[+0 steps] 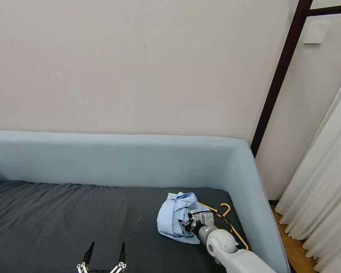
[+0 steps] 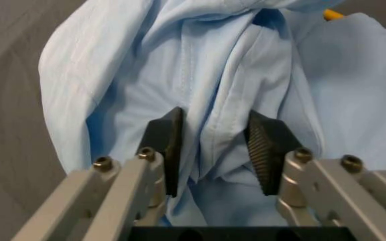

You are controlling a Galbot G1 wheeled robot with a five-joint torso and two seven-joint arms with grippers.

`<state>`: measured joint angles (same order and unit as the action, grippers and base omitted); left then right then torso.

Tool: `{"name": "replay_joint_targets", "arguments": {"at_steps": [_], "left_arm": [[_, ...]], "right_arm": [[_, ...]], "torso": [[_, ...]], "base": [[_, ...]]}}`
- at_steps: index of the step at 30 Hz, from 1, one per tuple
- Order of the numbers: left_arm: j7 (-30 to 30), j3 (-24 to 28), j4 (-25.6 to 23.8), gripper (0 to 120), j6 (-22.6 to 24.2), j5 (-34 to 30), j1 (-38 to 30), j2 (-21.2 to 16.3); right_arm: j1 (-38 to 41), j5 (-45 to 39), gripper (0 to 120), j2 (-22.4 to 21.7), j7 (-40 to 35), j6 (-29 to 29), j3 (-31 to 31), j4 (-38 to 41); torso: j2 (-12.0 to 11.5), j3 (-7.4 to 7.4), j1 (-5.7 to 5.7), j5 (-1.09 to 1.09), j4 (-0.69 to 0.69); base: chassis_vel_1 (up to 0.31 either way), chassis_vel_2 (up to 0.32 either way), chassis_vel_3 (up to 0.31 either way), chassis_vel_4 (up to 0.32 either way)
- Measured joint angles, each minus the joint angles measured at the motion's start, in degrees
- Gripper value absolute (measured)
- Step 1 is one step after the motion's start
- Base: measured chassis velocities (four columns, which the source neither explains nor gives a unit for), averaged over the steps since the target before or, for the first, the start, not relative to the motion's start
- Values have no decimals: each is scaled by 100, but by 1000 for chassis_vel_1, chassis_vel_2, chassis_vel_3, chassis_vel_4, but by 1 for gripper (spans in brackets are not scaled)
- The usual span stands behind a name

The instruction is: Pick up the clothes from the sofa and hang them on the clothes hanger.

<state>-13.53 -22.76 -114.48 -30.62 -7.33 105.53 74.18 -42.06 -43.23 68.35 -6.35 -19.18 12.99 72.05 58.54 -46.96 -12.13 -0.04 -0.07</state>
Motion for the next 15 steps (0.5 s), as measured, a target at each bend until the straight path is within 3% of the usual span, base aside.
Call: {"name": "replay_joint_targets", "arguments": {"at_steps": [8,15], "left_arm": [[-4,5,35,100,-67,15,10,3],[-8,22,84,100,-98,18,-34,1]], "right_arm": [[-91,135,1,-64,-12,215,6,167],[-530,178,0,-272,-73,412,-398,887]], "torso": [[0,0,0,0,1],[0,0,0,1,1]], "base": [[0,0,0,0],[0,0,0,0]]}}
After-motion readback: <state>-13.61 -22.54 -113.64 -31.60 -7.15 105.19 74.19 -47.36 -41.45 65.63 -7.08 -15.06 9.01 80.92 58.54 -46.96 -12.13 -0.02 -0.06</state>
